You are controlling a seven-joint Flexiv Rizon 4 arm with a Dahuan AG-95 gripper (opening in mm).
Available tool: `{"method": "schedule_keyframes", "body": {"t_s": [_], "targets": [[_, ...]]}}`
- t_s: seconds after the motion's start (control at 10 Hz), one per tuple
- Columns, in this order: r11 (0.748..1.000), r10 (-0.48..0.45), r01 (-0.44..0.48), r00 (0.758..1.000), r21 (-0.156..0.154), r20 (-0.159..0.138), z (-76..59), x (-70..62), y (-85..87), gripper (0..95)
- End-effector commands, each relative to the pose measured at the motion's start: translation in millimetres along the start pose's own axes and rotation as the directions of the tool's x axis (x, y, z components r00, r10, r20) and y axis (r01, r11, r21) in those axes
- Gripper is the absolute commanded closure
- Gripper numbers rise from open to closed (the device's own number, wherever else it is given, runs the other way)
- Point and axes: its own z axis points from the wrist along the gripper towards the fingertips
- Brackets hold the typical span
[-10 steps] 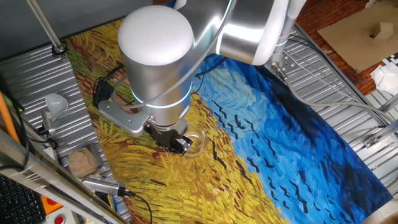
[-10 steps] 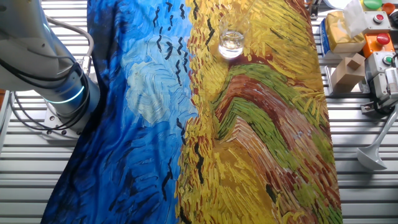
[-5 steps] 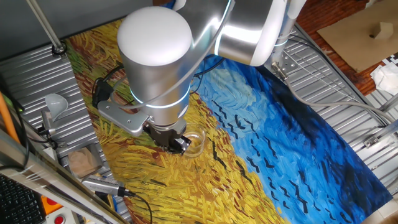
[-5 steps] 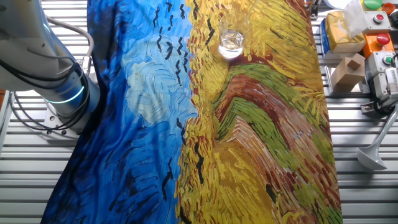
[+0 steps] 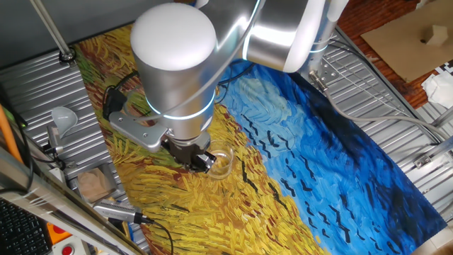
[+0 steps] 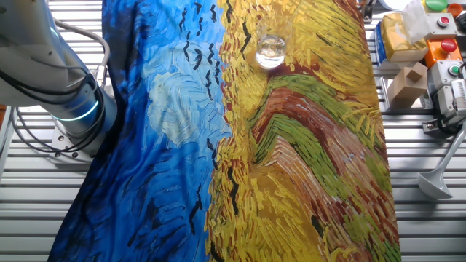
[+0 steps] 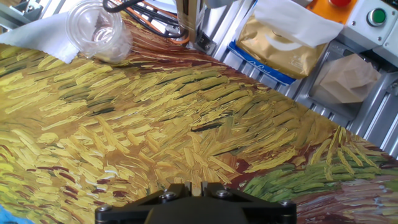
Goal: Stir the beaker with a glass rod
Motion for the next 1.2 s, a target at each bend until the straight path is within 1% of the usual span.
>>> {"method": "schedule_keyframes", "body": {"t_s": [0.1,0.8,1.2], "targets": [[1.0,-0.005,0.005,1.0,-0.001,0.0,-1.4,2.0,-2.0,95.0],[1.0,0.006,-0.006,1.0,-0.009,0.004,-3.4,4.3,-3.6,95.0],[1.0,0.015,-0.015,1.0,-0.02,0.009,-4.6,5.7,-2.2,95.0]]}}
